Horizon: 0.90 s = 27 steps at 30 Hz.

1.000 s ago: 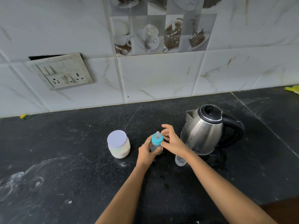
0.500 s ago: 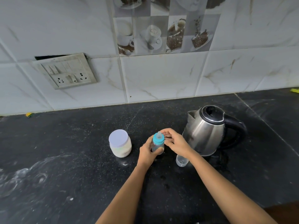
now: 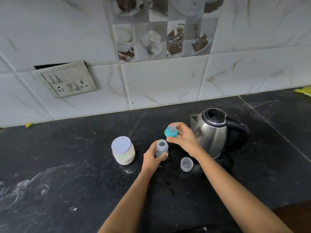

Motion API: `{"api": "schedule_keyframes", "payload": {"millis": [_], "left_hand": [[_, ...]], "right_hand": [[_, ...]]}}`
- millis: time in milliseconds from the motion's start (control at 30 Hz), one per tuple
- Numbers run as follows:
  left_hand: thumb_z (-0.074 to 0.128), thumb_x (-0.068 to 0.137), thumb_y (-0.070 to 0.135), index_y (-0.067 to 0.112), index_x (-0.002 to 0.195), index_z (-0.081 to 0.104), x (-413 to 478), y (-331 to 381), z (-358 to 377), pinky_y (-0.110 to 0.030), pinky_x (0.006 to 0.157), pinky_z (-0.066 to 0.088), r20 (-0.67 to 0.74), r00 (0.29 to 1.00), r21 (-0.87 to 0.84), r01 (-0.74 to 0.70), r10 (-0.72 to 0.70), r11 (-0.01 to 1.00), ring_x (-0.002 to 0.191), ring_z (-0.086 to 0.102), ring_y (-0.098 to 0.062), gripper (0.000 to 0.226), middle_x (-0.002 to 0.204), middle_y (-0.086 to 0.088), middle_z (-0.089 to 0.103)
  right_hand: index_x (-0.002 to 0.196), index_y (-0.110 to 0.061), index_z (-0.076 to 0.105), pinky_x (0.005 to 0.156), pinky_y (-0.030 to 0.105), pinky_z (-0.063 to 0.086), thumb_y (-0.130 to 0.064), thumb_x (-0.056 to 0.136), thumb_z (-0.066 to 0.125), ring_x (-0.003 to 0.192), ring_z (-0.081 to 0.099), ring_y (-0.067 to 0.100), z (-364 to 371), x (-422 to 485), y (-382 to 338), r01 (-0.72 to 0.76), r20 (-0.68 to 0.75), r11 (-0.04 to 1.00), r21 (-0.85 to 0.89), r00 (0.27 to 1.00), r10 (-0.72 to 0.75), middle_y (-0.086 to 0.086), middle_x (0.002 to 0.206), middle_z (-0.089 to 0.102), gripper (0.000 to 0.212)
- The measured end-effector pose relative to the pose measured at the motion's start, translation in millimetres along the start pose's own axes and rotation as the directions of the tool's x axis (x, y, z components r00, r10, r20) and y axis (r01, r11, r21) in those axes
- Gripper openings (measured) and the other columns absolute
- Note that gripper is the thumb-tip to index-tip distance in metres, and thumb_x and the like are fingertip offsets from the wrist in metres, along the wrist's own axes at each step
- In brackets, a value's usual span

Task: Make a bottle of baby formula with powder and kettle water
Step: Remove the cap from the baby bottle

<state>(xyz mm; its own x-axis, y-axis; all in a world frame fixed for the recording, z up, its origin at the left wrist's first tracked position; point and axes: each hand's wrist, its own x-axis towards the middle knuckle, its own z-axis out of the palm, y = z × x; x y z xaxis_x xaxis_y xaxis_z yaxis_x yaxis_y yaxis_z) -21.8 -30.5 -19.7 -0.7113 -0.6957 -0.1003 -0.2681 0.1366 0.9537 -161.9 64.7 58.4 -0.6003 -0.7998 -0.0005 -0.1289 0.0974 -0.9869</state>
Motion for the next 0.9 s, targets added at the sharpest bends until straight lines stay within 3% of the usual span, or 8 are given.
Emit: {"api": "schedule_keyframes", "payload": {"millis": [100,233,333,400,533,667,800,900], "left_hand": [[0.074,0.081,0.020,0.045,0.124,0.043,0.3,1.8,-0.8,-0.010,0.085,0.035,0.007,1.000,0.049,0.013,-0.014,0.999,0.114,0.050,-0.003,0.058,0.124,0.016,0.055],[0.076,0.078,0.025,0.034,0.140,0.034,-1.3,1.1,-1.2,-0.023,0.098,0.037,0.006,0.999,0.093,0.031,-0.032,0.995,0.121,0.048,-0.010,0.075,0.135,0.009,0.052],[0.081,0.072,0.029,0.022,0.148,0.024,-7.5,-0.1,4.3,-0.033,0.108,0.034,-0.074,0.995,0.099,0.074,-0.067,0.992,0.131,0.041,-0.016,0.095,0.145,0.002,0.042],[0.084,0.069,0.029,0.016,0.143,0.029,-17.9,-1.1,11.6,-0.034,0.107,0.036,-0.182,0.978,0.067,0.114,-0.100,0.991,0.128,0.042,-0.016,0.093,0.143,0.000,0.042],[0.084,0.068,0.027,0.022,0.107,0.040,-48.8,-8.9,32.0,-0.028,0.085,0.046,-0.328,0.944,0.085,0.061,-0.030,0.995,0.096,0.049,-0.013,0.059,0.106,0.006,0.044],[0.078,0.072,0.036,0.029,0.109,0.045,-67.6,-13.2,54.0,-0.023,0.074,0.046,-0.180,0.983,0.242,0.002,0.043,0.970,0.089,0.052,-0.007,0.051,0.103,0.015,0.050],[0.075,0.074,0.040,0.030,0.134,0.042,-60.8,-4.5,68.1,-0.025,0.084,0.048,-0.002,0.998,0.362,-0.052,0.057,0.931,0.100,0.053,-0.002,0.069,0.119,0.015,0.052],[0.075,0.075,0.038,0.027,0.137,0.043,-52.1,0.9,74.9,-0.029,0.088,0.049,0.065,0.997,0.393,-0.070,0.048,0.917,0.108,0.053,-0.007,0.070,0.121,0.011,0.055]], "right_hand": [[0.115,-0.027,0.062,0.094,0.031,0.054,-0.009,0.069,0.085,0.107,0.065,0.011,-19.1,-14.0,-9.1,0.003,-0.049,0.997,-0.081,0.999,-0.007,-0.006,0.117,0.066,0.054],[0.128,-0.027,0.061,0.084,0.007,0.046,-0.016,0.078,0.079,0.104,0.058,0.008,-41.7,-39.3,-16.3,0.059,-0.011,0.906,-0.419,0.997,-0.070,-0.009,0.116,0.055,0.054],[0.137,-0.024,0.054,0.096,0.018,0.042,-0.019,0.079,0.076,0.109,0.048,0.008,-51.9,-53.7,-14.3,0.081,0.098,0.777,-0.624,0.995,-0.025,-0.006,0.118,0.046,0.062],[0.133,-0.024,0.051,0.094,0.022,0.042,-0.020,0.079,0.076,0.111,0.044,0.008,-56.4,-60.7,-11.2,0.093,0.144,0.680,-0.727,0.989,0.019,-0.006,0.119,0.046,0.060],[0.106,-0.026,0.047,0.069,0.015,0.040,-0.018,0.074,0.078,0.096,0.046,0.007,-56.9,-63.9,-5.0,0.090,0.153,0.582,-0.808,0.986,0.060,-0.007,0.109,0.047,0.045],[0.112,-0.024,0.053,0.080,0.020,0.043,-0.021,0.073,0.078,0.105,0.044,0.011,-49.8,-60.4,9.8,0.108,0.199,0.549,-0.829,0.974,0.109,-0.006,0.113,0.047,0.046],[0.121,-0.024,0.055,0.085,0.021,0.042,-0.023,0.076,0.078,0.110,0.044,0.008,-43.2,-60.4,22.7,0.084,0.199,0.559,-0.825,0.969,0.148,-0.006,0.120,0.046,0.051],[0.126,-0.024,0.055,0.095,0.028,0.045,-0.020,0.076,0.079,0.116,0.044,0.010,-39.1,-60.3,30.0,0.047,0.183,0.569,-0.821,0.966,0.184,-0.005,0.122,0.049,0.055]]}}
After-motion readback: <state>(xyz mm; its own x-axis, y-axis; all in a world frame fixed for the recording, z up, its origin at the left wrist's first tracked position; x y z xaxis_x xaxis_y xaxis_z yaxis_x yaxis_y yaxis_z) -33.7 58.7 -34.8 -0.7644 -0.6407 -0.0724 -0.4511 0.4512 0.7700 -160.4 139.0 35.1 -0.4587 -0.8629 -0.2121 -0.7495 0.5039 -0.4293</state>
